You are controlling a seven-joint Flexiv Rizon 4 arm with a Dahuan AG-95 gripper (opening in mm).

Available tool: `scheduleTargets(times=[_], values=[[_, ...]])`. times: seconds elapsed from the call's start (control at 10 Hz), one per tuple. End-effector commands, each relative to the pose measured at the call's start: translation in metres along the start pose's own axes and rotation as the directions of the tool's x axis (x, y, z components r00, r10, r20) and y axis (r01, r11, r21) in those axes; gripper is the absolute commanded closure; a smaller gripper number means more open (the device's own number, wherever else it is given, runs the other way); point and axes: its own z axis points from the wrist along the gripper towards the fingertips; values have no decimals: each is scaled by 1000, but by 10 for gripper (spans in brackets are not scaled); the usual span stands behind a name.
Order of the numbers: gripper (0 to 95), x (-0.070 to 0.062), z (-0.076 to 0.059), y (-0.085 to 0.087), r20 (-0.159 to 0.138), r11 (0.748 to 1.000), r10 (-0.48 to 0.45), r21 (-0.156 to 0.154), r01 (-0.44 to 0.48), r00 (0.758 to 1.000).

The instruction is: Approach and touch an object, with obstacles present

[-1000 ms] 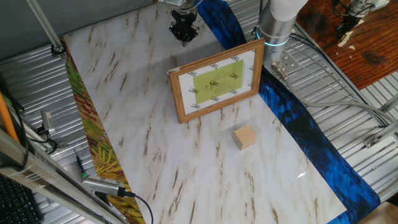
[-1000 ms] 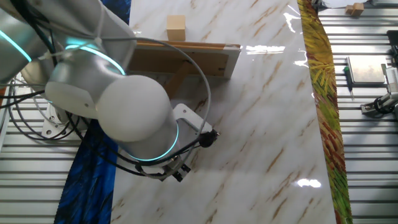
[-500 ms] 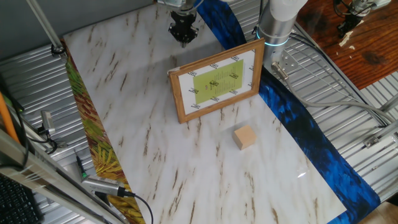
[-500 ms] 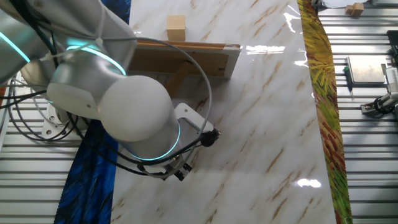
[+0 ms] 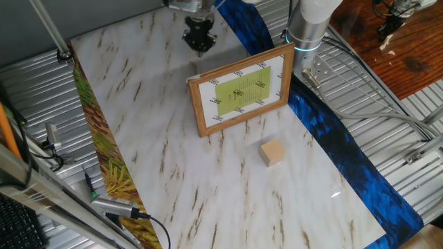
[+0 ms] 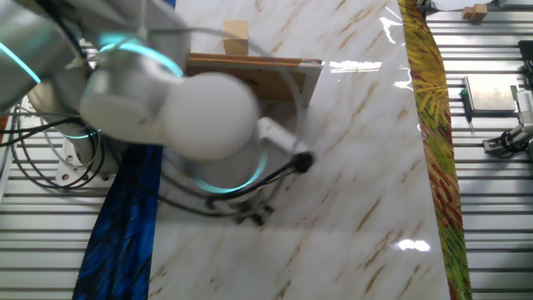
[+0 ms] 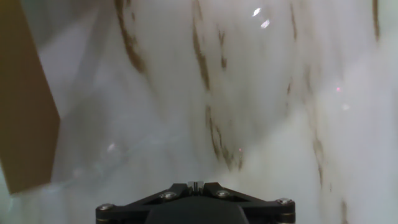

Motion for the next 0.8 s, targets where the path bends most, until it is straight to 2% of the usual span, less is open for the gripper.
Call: scheduleTargets(times=[0.1, 0.3, 0.6, 0.8], values=[[950, -41, 2, -27, -11, 1000, 0, 14, 0, 1000], [950, -69, -14, -29, -32, 999, 2, 36, -1, 999], [950, -69, -14, -28, -17, 1000, -27, 4, 27, 999], [950, -69, -14, -28, -9, 1000, -7, -17, 7, 1000]])
